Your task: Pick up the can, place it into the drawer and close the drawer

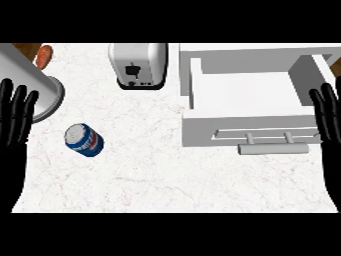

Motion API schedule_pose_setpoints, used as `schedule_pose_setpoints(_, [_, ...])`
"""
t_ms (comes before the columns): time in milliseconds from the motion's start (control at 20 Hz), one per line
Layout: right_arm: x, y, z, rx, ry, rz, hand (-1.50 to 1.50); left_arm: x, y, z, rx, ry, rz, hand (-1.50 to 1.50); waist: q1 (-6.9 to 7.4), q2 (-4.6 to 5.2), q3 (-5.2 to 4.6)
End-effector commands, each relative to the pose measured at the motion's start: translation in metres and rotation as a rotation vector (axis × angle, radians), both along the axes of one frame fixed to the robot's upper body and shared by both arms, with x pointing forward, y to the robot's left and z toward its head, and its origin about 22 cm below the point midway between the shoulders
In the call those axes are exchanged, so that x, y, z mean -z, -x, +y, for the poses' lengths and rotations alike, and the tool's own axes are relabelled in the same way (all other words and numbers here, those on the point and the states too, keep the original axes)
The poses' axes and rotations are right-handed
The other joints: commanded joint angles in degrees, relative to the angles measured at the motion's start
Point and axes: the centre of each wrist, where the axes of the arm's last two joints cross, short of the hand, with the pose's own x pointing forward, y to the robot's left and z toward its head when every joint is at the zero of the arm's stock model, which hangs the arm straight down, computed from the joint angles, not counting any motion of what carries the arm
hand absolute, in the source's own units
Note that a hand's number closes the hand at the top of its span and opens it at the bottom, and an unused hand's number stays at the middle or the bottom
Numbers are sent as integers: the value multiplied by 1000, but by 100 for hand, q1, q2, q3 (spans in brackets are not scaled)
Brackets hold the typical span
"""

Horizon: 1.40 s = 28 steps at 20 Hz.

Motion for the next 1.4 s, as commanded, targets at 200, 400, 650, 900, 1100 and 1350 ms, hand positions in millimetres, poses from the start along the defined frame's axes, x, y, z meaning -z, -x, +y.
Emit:
schedule_pose_setpoints(200, [-8,8,-17,-33,20,24,-150,-2,-14,25,43,37,43,-150,106,14,-111])
schedule_pose_setpoints(400, [29,17,-25,237,-38,314,-150,23,-7,55,-133,2,401,-150,83,15,-108])
schedule_pose_setpoints(650, [16,30,-41,260,-58,338,-150,-10,1,63,-105,-3,442,-150,117,8,-110])
schedule_pose_setpoints(900, [39,53,-72,257,-39,319,-150,-9,18,57,-95,1,459,-150,111,9,-110])
schedule_pose_setpoints(1100, [22,58,-80,226,-31,341,-150,-33,22,54,-123,2,434,-150,107,11,-110])
schedule_pose_setpoints(1350, [30,63,-88,246,-48,326,-150,-34,35,74,-149,68,445,-150,124,12,-111])
